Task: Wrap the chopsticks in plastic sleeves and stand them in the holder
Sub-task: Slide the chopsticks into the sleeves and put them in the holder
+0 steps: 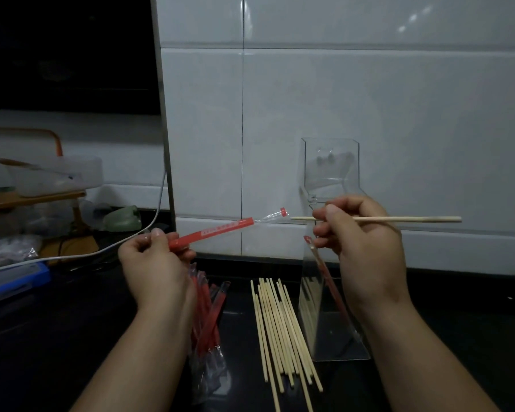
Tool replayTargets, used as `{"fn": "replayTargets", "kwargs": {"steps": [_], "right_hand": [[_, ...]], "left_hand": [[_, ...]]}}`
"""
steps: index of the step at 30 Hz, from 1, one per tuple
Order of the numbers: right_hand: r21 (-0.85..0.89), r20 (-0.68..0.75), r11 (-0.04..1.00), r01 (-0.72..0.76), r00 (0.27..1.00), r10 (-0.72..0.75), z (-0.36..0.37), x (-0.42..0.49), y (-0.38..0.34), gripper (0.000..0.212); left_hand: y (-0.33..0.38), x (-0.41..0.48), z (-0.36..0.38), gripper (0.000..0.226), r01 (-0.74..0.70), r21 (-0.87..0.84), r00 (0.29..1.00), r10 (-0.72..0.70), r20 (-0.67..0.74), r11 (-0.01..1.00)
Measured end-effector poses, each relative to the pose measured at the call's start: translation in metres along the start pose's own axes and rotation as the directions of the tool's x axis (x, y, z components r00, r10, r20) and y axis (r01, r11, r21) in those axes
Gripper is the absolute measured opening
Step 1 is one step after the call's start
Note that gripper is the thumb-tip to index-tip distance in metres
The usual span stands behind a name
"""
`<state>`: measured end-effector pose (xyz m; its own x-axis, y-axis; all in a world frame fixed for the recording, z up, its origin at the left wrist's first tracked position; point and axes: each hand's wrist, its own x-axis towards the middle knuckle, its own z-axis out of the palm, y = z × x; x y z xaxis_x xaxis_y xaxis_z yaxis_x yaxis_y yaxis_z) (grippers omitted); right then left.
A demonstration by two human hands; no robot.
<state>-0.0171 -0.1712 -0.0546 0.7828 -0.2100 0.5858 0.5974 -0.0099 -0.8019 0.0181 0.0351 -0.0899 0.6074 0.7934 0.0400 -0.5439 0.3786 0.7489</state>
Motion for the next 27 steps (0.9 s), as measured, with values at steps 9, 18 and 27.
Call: {"fn": "replayTargets", "kwargs": {"steps": [9, 18, 27], "right_hand": [[-0.064, 0.135, 0.998, -0.015, 0.991, 0.023, 0.004, -0.001, 0.002, 0.01], [-0.064, 0.123, 0.997, -0.036, 0.991, 0.044, 0.004, 0.002, 0.01, 0.015], [-0.156, 0.132, 0.988, -0.001, 0.991, 0.022, 0.002, 0.002, 0.012, 0.005]], "left_hand": [[0.001, -0.007, 0.003, 0.013, -0.013, 0.012, 0.995, 0.012, 0.095, 1.0], [0.002, -0.012, 0.001, 0.009, -0.051, 0.062, 0.988, 0.042, 0.15, 0.997], [0.001, -0.01, 0.002, 0.012, -0.031, 0.033, 0.988, 0.026, 0.154, 0.999]]}}
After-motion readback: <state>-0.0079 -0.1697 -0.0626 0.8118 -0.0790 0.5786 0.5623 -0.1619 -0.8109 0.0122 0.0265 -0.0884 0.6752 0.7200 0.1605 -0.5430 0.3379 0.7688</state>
